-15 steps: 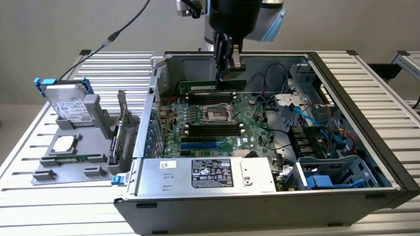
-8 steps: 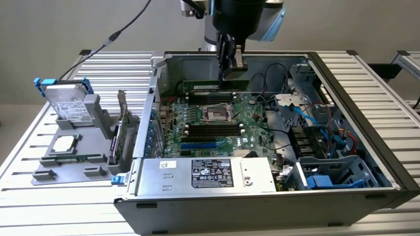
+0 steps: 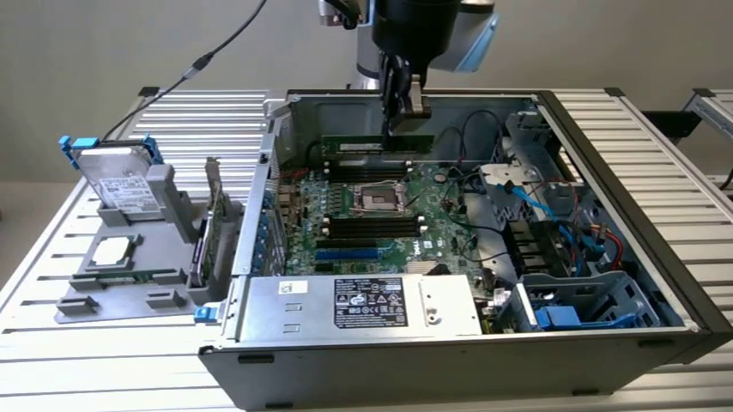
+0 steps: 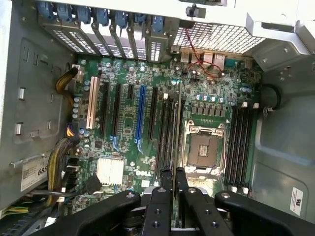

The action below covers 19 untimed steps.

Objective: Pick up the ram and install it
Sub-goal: 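Pick up the ram and move it above insertion slot, then insert the ram into the slot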

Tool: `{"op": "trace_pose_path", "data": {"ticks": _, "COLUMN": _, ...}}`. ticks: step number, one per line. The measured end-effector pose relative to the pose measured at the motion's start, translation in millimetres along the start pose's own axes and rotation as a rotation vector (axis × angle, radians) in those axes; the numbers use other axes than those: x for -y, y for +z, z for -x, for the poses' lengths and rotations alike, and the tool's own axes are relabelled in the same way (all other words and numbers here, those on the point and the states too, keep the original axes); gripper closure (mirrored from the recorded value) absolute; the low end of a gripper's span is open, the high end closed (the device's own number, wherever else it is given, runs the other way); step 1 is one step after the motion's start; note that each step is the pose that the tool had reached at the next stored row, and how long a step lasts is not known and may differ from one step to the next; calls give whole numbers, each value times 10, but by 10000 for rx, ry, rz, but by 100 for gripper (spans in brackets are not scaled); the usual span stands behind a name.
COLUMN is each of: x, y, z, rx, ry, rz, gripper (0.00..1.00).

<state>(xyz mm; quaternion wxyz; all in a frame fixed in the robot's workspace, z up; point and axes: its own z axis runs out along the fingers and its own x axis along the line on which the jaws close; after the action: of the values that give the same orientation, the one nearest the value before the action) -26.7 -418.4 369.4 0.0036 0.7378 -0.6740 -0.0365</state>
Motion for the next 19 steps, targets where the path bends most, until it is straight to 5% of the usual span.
{"op": "trace_pose_path", "data": {"ticks": 19, "x": 48, "y": 35, "z": 125, "rx": 14, "ry": 279, "rz": -26, "gripper": 86}}
